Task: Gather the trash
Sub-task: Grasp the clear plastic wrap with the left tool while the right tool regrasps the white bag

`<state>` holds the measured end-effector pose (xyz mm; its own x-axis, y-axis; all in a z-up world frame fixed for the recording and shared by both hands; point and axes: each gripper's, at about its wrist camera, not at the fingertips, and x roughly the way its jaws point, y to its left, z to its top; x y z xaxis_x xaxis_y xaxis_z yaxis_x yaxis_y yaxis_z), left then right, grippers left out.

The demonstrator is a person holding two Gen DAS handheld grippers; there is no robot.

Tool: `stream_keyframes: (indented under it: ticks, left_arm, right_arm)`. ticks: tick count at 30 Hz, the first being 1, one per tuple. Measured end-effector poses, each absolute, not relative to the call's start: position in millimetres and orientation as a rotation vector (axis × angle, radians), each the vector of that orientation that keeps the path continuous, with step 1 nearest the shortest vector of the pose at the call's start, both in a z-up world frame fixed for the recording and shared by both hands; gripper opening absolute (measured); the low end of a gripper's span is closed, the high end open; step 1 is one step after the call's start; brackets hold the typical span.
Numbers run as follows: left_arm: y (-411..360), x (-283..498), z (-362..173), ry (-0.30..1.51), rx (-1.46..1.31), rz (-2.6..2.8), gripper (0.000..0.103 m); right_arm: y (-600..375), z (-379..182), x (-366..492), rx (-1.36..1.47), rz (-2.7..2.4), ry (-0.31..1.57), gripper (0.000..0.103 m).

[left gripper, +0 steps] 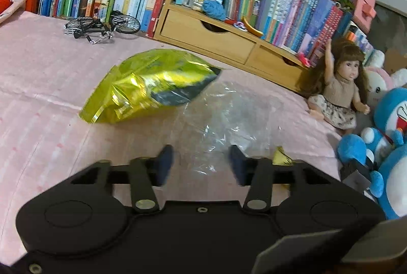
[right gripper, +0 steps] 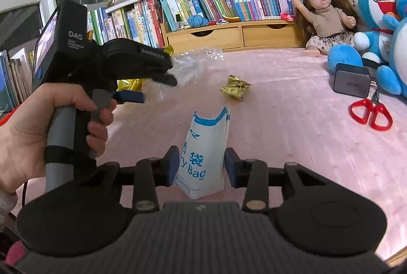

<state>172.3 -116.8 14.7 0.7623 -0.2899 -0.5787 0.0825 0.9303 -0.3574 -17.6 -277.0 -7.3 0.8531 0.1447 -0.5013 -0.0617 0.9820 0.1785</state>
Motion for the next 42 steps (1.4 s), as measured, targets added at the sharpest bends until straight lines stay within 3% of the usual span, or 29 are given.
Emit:
stream_keyframes:
  ticks: [4, 10, 15, 21, 23, 24, 29, 32, 36, 39, 41, 42]
  left_arm:
    - [-121, 149, 22, 0.627, -0.232, -0.219, 0.025]
    - [-102, 103, 30, 0.618, -0.215, -0.243, 0.023]
    - [-69, 44, 39, 0.604, -0.252, -0.286, 0.025]
    - [-43, -13, 47, 0.538, -0.161, -0.243, 0.054]
    - [-40, -22, 48, 0.502, -0.128, -0.231, 0.073]
    - [-41, -23, 48, 0.490, -0.118, -0.237, 0.077]
    - [-46, -4, 39, 0.515, -0.166, -0.273, 0.082]
    - [-42, 20, 26, 0.564, -0.300, -0.301, 0.081]
    - [-42, 37, 15, 0.614, -0.407, -0.329, 0.078]
    - [-48, 40, 12, 0.627, -0.400, -0.357, 0.062]
    - [-54, 38, 12, 0.630, -0.371, -0.360, 0.043]
    - [-57, 35, 13, 0.627, -0.357, -0.361, 0.041]
  right_arm:
    - [-278, -8, -19, 0.168, 0.099, 0.519, 0.046]
    - [-281, -9, -28, 0.188, 0.088, 0.504, 0.046]
    - [-283, -9, -37, 0.187, 0.082, 0.485, 0.066]
    - [-281, -13, -32, 0.166, 0.086, 0.495, 0.082]
    - [-276, -16, -31, 0.147, 0.093, 0.503, 0.084]
    - [-273, -17, -30, 0.132, 0.092, 0.510, 0.085]
    - [-259, -22, -26, 0.063, 0.081, 0.522, 0.083]
    - [-255, -23, -27, 0.048, 0.094, 0.518, 0.068]
    - [-251, -22, -33, 0.028, 0.112, 0.482, 0.060]
    - [-251, -19, -37, 0.032, 0.114, 0.460, 0.052]
    - [-252, -17, -38, 0.037, 0.112, 0.454, 0.048]
    - [-252, -16, -39, 0.039, 0.108, 0.449, 0.044]
